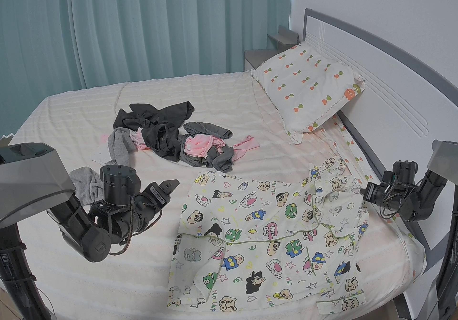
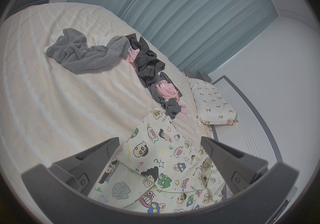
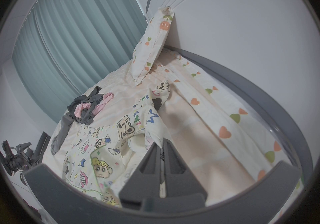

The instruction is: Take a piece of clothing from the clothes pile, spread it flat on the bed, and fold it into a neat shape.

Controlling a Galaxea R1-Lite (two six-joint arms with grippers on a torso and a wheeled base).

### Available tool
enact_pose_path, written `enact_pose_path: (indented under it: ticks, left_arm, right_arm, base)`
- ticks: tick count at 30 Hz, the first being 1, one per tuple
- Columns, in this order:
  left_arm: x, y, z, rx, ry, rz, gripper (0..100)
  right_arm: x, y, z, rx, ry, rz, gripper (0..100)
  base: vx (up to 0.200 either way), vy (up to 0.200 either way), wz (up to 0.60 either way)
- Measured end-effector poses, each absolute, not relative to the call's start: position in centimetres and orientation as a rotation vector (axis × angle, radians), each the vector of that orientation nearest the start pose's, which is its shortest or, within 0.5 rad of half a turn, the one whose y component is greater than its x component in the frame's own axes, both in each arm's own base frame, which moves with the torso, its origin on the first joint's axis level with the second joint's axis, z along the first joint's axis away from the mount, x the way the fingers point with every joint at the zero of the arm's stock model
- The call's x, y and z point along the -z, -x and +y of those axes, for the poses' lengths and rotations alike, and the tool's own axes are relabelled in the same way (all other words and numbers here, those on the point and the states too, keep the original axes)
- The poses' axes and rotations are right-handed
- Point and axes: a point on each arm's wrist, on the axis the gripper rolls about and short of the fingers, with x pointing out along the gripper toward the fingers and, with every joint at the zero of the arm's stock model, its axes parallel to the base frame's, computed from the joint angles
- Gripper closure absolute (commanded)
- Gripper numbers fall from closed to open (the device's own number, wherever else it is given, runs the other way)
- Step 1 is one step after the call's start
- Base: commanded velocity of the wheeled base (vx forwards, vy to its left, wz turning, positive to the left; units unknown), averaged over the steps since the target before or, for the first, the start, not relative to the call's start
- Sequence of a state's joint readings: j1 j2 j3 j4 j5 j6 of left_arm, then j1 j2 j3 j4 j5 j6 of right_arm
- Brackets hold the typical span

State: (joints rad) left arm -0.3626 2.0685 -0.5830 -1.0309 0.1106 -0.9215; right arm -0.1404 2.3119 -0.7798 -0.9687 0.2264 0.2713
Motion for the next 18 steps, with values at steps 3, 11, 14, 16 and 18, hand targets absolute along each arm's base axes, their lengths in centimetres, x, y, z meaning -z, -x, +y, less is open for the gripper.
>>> enact_pose_path:
  ticks: [3, 11, 14, 16, 18]
  left_arm:
    - [-5.1, -30.5, -11.3, 0.023, 0.793, 0.520, 0]
    - [-5.1, -30.5, -11.5, 0.021, 0.790, 0.512, 0]
    - [-5.0, -30.4, -11.5, 0.021, 0.789, 0.512, 0]
    - [-4.9, -30.4, -11.6, 0.022, 0.788, 0.515, 0]
    - [-4.8, -30.4, -11.6, 0.022, 0.787, 0.517, 0]
  right_arm:
    - [0.4, -36.7, -5.2, 0.033, -0.318, 0.557, 100]
    - [1.5, -36.8, -5.7, 0.067, -0.271, 0.577, 0]
    - [2.0, -36.9, -5.7, 0.061, -0.258, 0.589, 0]
    - [2.3, -36.8, -5.6, 0.051, -0.259, 0.599, 0]
    - [2.5, -36.8, -5.5, 0.046, -0.260, 0.605, 0]
  base:
    - [0.000, 0.000, 0.00]
    - [0.000, 0.000, 0.00]
    - [0.000, 0.000, 0.00]
    - [0.000, 0.000, 0.00]
    - [0.000, 0.000, 0.00]
